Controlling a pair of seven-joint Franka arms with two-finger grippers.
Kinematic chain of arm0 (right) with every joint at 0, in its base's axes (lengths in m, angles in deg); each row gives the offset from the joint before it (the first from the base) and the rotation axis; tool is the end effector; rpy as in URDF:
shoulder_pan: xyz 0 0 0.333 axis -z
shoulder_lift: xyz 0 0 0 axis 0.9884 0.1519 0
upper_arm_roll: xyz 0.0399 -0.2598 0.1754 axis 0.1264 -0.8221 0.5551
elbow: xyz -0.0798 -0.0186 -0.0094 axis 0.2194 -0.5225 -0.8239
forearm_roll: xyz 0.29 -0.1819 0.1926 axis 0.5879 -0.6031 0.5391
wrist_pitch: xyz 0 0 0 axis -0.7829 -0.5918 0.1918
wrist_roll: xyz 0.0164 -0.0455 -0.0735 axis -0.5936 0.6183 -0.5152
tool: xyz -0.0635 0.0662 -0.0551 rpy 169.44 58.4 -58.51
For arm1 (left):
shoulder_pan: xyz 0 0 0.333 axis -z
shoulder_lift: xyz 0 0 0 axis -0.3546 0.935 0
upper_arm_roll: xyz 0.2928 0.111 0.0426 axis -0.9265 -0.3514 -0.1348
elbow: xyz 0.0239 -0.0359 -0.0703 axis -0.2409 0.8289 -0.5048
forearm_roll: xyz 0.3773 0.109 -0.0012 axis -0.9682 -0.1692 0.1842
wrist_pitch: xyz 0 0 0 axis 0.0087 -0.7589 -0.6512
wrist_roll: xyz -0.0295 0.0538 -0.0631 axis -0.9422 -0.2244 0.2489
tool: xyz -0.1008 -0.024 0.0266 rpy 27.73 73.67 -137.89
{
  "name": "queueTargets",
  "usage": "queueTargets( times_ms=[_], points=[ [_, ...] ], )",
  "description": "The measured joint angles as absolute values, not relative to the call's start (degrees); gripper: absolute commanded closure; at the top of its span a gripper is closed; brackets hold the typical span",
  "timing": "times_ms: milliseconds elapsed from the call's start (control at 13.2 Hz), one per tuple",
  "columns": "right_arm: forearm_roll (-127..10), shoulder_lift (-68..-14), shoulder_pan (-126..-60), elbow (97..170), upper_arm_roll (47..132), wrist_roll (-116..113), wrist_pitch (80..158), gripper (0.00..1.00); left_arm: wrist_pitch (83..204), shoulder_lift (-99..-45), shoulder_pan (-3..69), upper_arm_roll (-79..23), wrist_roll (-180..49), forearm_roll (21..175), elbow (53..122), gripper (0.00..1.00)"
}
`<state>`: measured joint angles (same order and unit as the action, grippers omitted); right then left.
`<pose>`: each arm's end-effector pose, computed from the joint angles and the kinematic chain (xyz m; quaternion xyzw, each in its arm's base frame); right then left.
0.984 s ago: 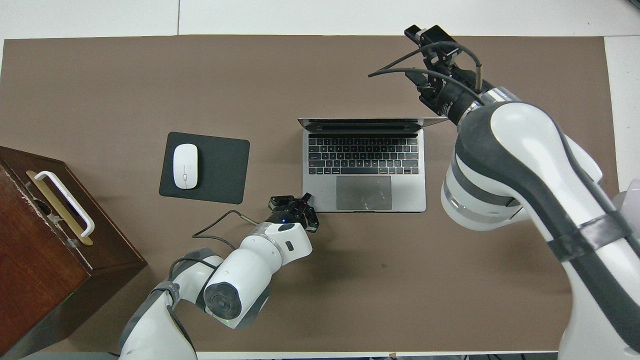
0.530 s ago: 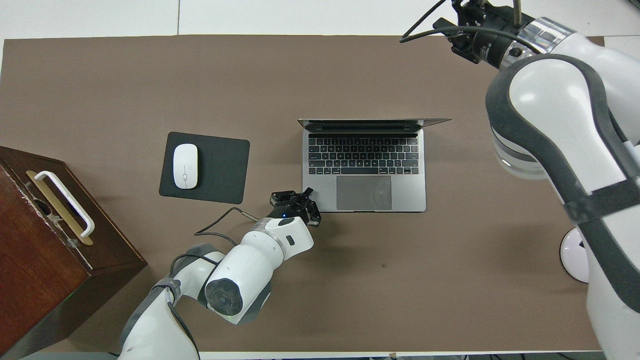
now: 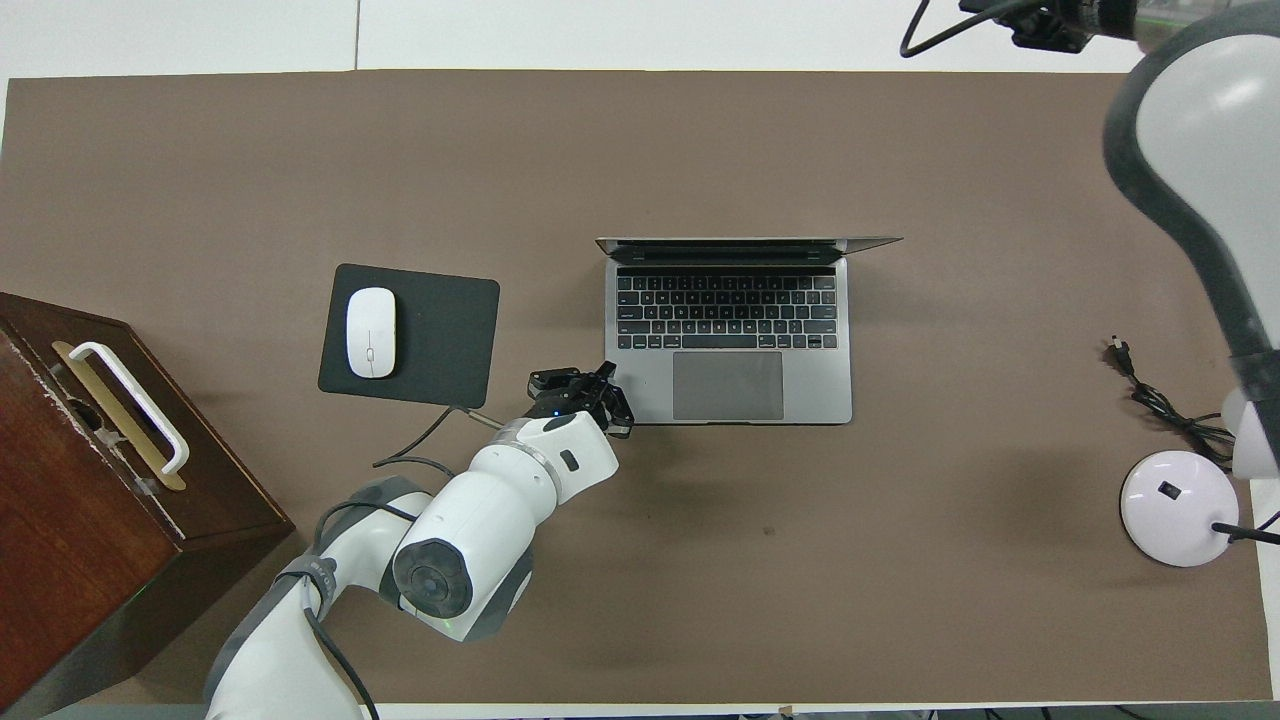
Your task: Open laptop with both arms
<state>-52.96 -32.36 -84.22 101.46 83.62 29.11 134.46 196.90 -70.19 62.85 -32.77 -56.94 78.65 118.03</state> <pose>0.7262 0.0633 0.6032 -0.8689 0.2695 -0.2267 0.3478 0.4205 -0.3370 0.3027 0.9133 -0.2162 0.3149 0.1413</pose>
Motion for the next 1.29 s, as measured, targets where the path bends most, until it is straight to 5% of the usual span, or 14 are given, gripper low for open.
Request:
queueTargets(
  times_ms=[681,1287],
  points=[
    [-66.7,-32.2,-75.0,90.6,83.5,20.4,107.3,0.0,160.2,-83.3,57.9,-33.3,-56.9,78.7,108.4,1.0],
    [-85.9,-41.2,-74.6,92.1,83.8,10.0,86.2,0.0,141.5,-88.4,45.9,-33.7,-45.4,78.7,104.1,1.0]
  ],
)
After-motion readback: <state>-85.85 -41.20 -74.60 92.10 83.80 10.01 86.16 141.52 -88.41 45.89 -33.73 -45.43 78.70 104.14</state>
